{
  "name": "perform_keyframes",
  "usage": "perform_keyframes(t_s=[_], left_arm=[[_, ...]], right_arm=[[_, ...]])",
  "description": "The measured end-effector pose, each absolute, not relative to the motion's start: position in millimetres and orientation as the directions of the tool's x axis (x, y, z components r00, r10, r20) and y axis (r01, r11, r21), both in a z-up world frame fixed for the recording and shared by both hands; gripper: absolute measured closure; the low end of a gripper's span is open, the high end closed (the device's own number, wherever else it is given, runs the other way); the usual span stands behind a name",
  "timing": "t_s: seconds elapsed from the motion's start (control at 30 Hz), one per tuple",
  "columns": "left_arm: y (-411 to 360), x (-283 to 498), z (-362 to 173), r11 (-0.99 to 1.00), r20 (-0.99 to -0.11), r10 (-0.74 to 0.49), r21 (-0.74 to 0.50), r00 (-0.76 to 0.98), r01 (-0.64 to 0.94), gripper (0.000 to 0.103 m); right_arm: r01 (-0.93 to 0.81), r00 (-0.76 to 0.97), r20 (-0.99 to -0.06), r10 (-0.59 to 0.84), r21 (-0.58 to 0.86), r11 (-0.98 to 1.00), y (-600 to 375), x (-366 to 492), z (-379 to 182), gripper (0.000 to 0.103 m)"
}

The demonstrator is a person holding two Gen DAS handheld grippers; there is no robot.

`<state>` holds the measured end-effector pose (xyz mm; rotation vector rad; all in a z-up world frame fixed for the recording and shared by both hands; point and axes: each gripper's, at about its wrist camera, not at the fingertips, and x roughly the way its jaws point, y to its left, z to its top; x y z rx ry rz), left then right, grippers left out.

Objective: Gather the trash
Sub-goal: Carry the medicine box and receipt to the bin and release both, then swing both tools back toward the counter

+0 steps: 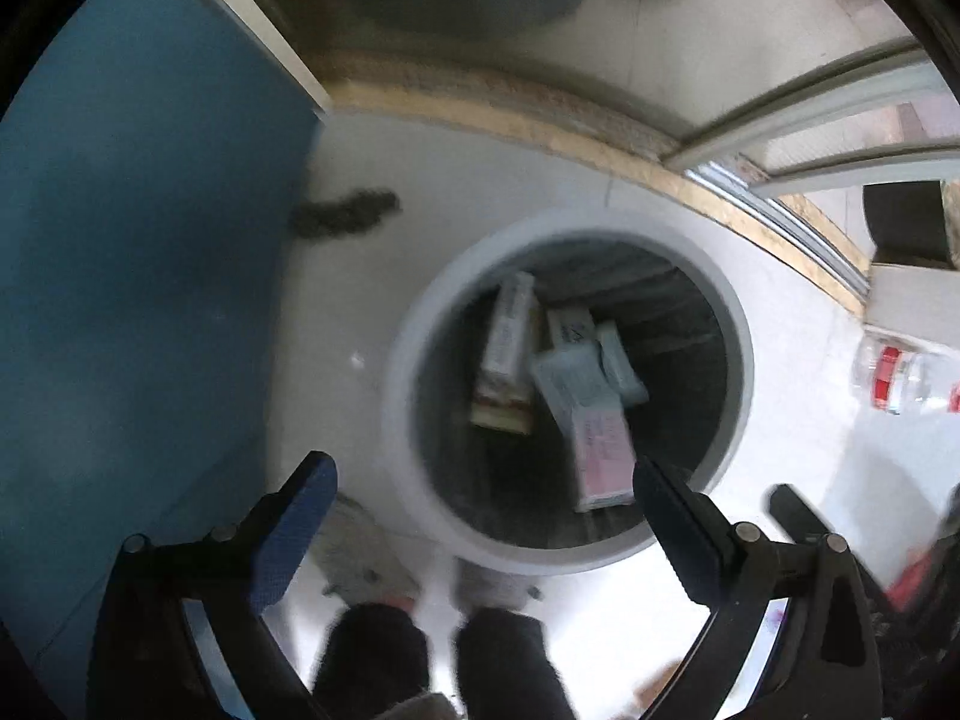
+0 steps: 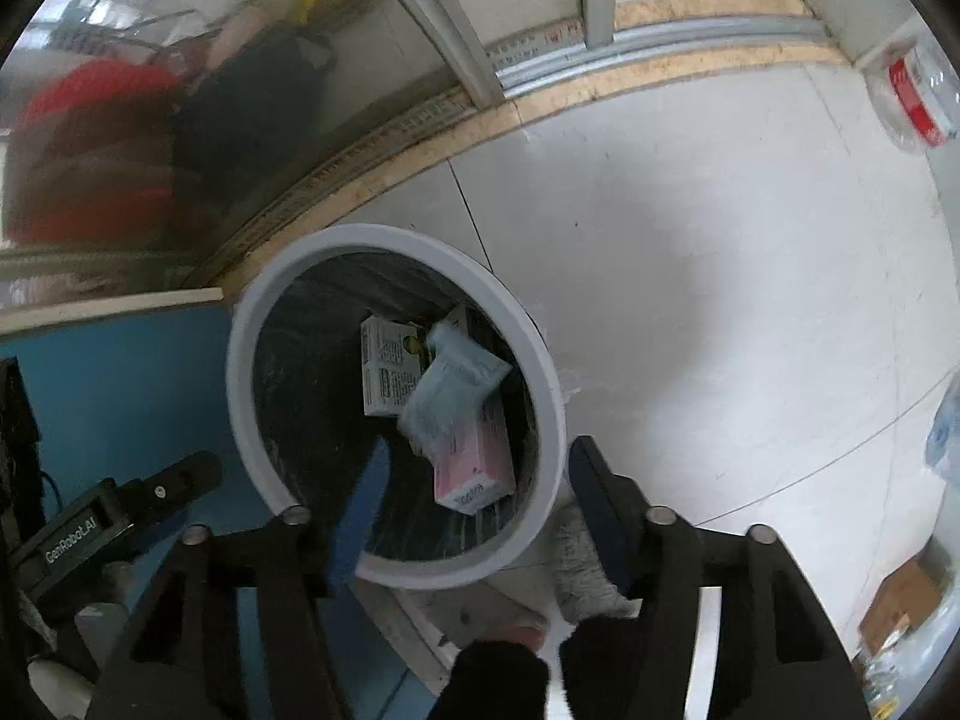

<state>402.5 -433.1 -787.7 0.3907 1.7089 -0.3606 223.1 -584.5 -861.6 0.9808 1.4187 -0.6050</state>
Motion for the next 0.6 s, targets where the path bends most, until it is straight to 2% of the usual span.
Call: perform_keyframes(t_s=[0.03, 0.07, 0.1, 0.37, 0.6], left_arm=[[-431.1, 400.9, -779.1, 0.883, -0.990, 0.074, 0.007, -0.123, 0.469, 0.002], [-428.8, 397.7, -764.9, 0.870, -0.993, 0.094, 0.044, -0.078, 0.491, 0.002], [-426.2, 395.1, -753.0, 0.863, -0.993, 0.104, 0.064, -0.050, 0.501, 0.002], [-404.2, 354.2, -618.3, 0.839, -0.995, 0.091, 0.103, 0.049, 0.533, 0.002], [-396.1, 314.8, -492.2, 0.832, -0.997, 0.013, 0.056, 0.081, 0.551, 0.002]], right_arm=[[0.831, 0.095, -0.979, 0.181, 0.178, 0.527, -583.3, 225.1, -851.3, 0.013], [0.814, 0.073, -0.987, 0.146, 0.144, 0.563, -579.5, 225.9, -835.1, 0.003], [0.800, 0.058, -0.991, 0.117, 0.116, 0.588, -577.5, 227.2, -822.1, 0.001], [0.709, 0.054, -0.998, -0.013, 0.029, 0.705, -551.8, 213.5, -691.1, 0.000], [0.689, 0.104, -0.992, -0.076, 0.017, 0.725, -532.3, 182.1, -555.6, 0.000]])
